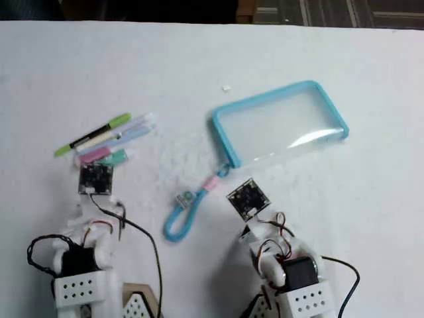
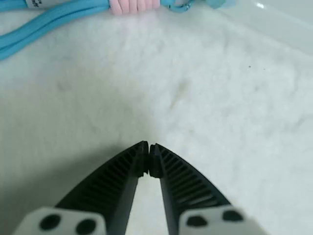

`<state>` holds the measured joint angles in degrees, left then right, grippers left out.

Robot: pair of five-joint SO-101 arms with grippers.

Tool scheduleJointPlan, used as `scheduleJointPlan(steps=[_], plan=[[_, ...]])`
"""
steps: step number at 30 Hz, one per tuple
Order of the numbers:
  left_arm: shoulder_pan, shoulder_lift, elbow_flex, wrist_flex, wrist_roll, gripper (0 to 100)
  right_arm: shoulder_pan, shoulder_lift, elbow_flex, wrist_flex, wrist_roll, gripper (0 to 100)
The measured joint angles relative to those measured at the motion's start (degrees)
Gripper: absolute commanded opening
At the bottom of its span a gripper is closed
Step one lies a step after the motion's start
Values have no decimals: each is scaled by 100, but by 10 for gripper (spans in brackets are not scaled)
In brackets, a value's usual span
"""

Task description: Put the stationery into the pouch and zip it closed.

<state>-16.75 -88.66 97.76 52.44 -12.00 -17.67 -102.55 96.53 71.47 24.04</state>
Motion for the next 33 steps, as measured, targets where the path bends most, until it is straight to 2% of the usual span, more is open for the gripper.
scheduleJointPlan(steps=[19, 28, 33], plan=[[-9, 26, -26, -176, 18, 177, 0, 0, 0, 0, 0, 18], [-9, 26, -1890, -105, 18, 177, 0, 0, 0, 0, 0, 18], [-9, 26, -1969, 615, 18, 177, 0, 0, 0, 0, 0, 18]])
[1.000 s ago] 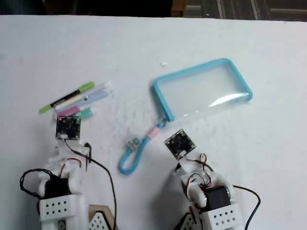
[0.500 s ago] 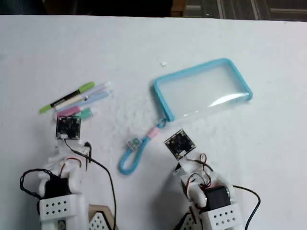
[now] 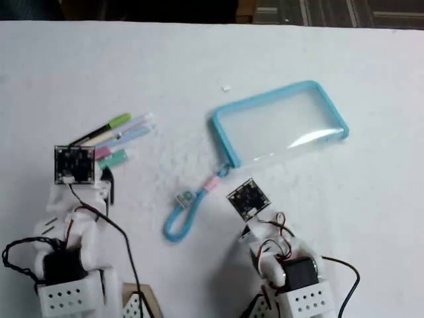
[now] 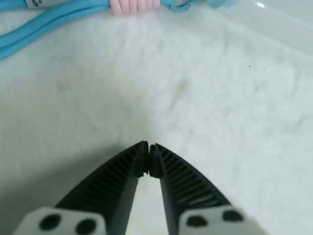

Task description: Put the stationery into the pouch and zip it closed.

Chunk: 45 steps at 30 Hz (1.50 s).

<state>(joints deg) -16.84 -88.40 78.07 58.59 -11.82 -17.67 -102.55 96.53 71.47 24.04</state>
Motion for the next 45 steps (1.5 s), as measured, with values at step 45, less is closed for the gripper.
scheduleJointPlan(steps=[45], plan=[[-1503, 589, -2725, 2418, 255, 177, 0, 0, 0, 0, 0, 18]])
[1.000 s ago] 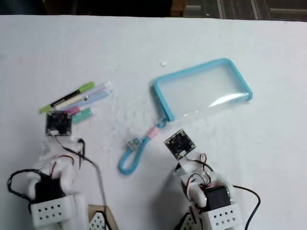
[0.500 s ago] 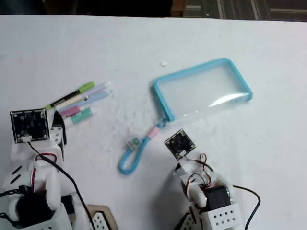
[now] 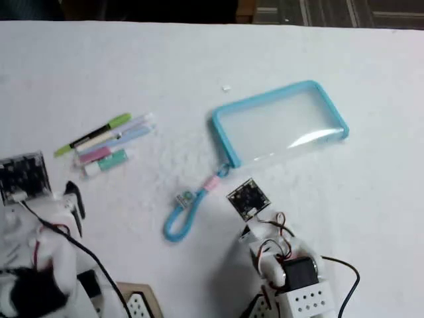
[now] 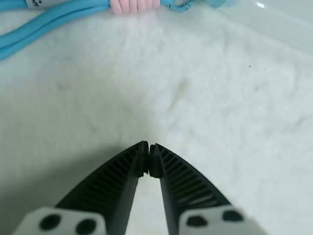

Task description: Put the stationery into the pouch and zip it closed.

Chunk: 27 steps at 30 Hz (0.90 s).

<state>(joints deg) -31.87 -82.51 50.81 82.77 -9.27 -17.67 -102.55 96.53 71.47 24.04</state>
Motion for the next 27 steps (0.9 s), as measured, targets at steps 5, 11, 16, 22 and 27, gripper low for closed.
scheduleJointPlan(steps=[5, 11, 16, 22, 27], plan=[[-193, 1424, -1099, 0, -26, 177, 0, 0, -9, -35, 0, 17], [-211, 2734, -1960, 26, -53, 179, 88, 18, -1213, 229, 0, 18], [-193, 2848, -1345, -396, -53, 177, 501, 1011, -2541, 659, 44, 18], [-176, 2848, -703, -791, -53, 179, 580, 3824, -4756, 941, -114, 62], [-176, 2866, -677, -826, -53, 177, 9, 6180, -6664, 1503, -1257, 186]])
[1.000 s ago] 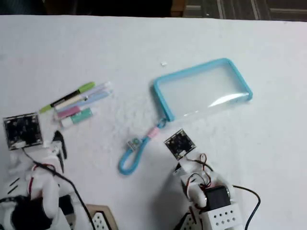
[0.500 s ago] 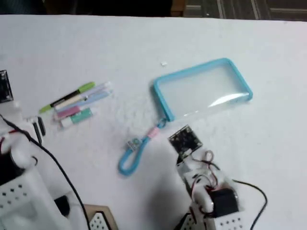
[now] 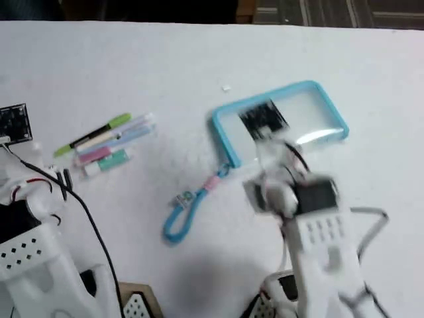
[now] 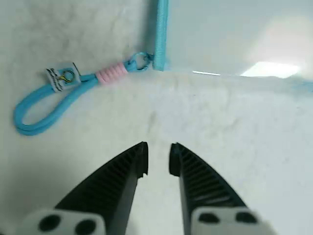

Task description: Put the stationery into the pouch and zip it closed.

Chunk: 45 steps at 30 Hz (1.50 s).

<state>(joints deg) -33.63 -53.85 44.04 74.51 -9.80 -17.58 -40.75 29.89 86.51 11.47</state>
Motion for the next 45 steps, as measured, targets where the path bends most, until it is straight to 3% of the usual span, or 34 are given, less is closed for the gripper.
scheduleJointPlan(steps=[9, 16, 33, 38, 45], plan=[[0, 0, 0, 0, 0, 177, -1530, 2919, -1688, 53, -2804, 211], [0, 0, 0, 35, 0, 177, -1626, 4747, -2233, -580, -4141, 209], [0, 0, 0, -308, 0, 177, -1248, 7648, -4211, -633, -4413, 207], [0, 0, 0, -308, 0, 177, -1090, 7851, -4290, -431, -4422, 46], [0, 0, 0, -360, 0, 177, -888, 7780, -4325, -79, -4360, 15]])
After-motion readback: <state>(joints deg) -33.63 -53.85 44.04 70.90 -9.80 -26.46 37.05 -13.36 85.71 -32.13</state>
